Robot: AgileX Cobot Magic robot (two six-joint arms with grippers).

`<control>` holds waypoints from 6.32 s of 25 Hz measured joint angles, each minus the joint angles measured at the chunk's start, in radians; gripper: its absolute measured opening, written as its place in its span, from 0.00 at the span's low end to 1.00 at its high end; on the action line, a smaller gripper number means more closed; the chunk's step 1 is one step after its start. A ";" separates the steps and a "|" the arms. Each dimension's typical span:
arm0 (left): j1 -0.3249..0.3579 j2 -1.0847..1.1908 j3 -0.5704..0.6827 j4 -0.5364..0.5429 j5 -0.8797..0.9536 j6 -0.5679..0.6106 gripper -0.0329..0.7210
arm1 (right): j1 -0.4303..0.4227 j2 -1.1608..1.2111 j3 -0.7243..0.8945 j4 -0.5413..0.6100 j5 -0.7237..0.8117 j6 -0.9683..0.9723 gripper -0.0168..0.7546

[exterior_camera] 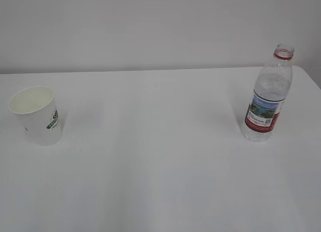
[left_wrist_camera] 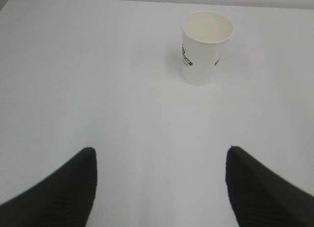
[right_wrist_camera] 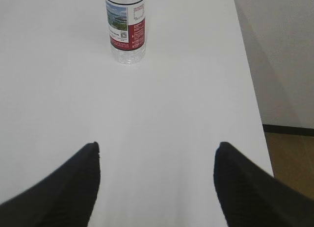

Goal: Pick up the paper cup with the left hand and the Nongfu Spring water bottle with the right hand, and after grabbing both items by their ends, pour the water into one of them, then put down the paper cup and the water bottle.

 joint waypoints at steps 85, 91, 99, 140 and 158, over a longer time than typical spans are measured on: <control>-0.093 0.988 -0.030 -0.080 -1.303 0.156 0.76 | 0.000 0.803 -0.084 0.100 -1.146 0.000 0.72; -0.093 1.083 0.021 -0.078 -1.442 0.156 0.75 | 0.000 0.891 -0.083 0.100 -1.241 0.000 0.72; -0.093 1.099 0.195 -0.073 -1.688 0.136 0.71 | 0.000 0.961 0.020 0.098 -1.332 0.021 0.72; -0.093 1.642 0.456 0.200 -2.244 -0.057 0.65 | 0.000 1.452 0.352 -0.004 -2.021 0.184 0.72; -0.093 1.644 0.456 0.179 -2.248 -0.057 0.66 | 0.000 1.786 0.308 0.018 -2.281 0.184 0.84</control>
